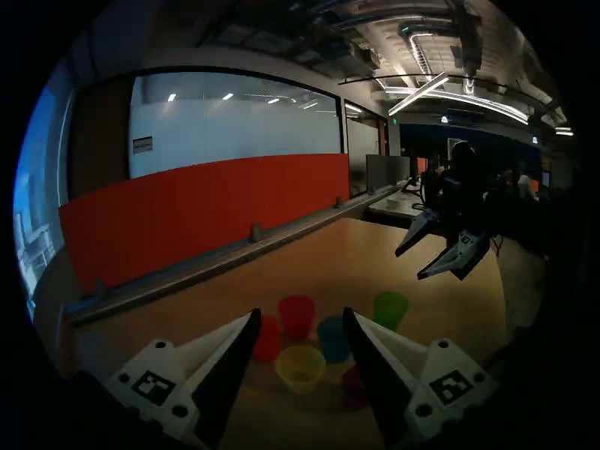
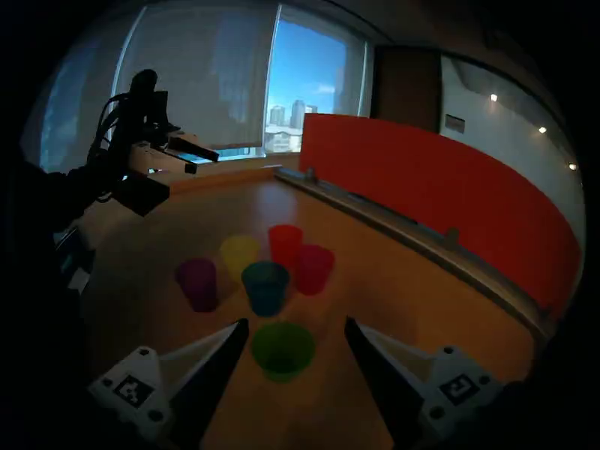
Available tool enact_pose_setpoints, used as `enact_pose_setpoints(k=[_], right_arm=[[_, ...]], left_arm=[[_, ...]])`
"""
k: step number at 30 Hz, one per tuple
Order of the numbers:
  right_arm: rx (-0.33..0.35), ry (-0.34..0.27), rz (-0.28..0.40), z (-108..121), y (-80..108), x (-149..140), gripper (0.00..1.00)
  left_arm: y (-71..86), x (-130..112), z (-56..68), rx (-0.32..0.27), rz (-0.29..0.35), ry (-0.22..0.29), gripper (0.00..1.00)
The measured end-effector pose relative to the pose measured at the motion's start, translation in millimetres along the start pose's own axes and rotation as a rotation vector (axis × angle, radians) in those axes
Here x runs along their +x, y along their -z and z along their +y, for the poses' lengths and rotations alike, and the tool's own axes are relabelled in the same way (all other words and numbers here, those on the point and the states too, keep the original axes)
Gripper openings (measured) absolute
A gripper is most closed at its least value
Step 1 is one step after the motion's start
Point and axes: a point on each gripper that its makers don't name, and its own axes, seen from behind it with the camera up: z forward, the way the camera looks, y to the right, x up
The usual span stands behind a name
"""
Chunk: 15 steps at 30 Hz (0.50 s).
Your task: Pour water
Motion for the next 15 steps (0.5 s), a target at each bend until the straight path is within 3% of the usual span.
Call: enact_pose_setpoints(k=[15], right_arm=[[0.013,-0.012,-0.061,-5,-25.9,-37,0.99]], left_arm=[[-10.6,-4,2.5,-0.011,-0.013,-0.006,0.8]])
